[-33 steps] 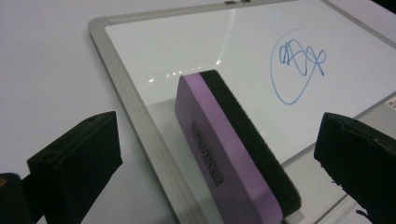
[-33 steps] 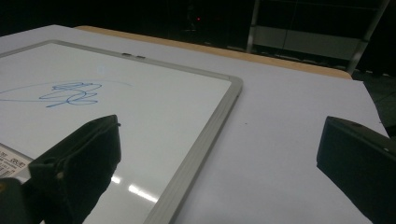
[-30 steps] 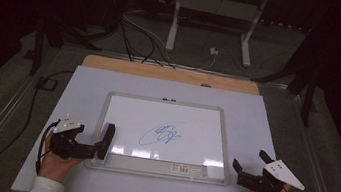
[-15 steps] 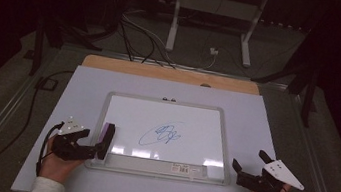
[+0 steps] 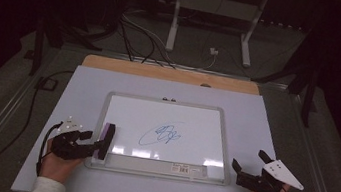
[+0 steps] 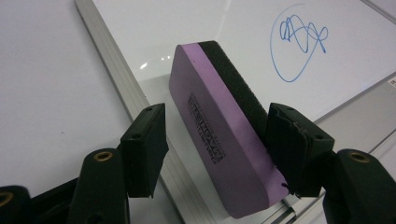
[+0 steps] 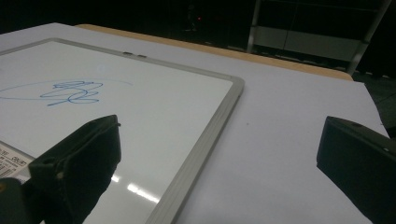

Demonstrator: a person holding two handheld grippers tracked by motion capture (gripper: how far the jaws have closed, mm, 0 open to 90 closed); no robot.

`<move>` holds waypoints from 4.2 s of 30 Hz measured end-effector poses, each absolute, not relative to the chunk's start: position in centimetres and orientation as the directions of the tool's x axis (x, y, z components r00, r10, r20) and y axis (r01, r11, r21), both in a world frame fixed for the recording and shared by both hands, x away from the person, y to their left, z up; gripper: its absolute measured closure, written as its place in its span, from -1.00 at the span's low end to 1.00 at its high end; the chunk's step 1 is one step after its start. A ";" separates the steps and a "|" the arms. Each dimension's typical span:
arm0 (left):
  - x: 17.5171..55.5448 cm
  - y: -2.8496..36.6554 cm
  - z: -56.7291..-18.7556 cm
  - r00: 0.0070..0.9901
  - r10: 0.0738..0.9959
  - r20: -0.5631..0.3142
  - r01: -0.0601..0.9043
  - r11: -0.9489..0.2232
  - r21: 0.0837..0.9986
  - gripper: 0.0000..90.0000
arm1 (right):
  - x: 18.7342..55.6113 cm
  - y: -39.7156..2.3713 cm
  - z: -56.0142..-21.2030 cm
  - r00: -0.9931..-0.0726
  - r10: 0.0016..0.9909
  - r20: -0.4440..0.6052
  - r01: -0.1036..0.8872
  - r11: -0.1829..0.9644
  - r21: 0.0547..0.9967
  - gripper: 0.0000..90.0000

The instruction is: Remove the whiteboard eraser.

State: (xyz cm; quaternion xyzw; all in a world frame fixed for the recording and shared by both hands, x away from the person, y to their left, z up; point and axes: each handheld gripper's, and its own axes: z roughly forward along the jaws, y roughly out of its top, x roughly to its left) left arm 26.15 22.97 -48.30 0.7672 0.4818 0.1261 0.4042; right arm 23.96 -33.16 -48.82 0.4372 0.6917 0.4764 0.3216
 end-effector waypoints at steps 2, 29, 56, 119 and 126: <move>26.2 22.7 -48.4 0.514 0.832 -0.211 0.640 -0.207 0.740 -0.12 | 24.0 -33.1 -48.8 -0.411 0.911 -0.030 0.299 0.166 0.940 -0.99; 26.7 21.5 -49.9 0.526 0.817 -0.234 0.681 -0.240 0.692 -0.08 | 23.9 -33.2 -48.8 -0.413 0.910 -0.030 0.290 0.163 0.943 -1.00; 28.0 20.5 -48.0 0.537 0.826 -0.172 0.603 -0.233 0.763 -0.08 | 23.9 -33.2 -48.7 -0.413 0.910 -0.031 0.290 0.164 0.943 -0.99; 32.7 12.0 -50.5 0.642 0.760 -0.103 0.566 -0.380 0.732 -0.08 | 24.0 -33.3 -48.8 -0.409 0.912 -0.030 0.295 0.163 0.941 -0.99; 32.8 11.7 -50.5 0.640 0.759 -0.116 0.565 -0.364 0.740 -0.28 | 24.0 -33.4 -48.7 -0.410 0.912 -0.032 0.290 0.163 0.943 -0.99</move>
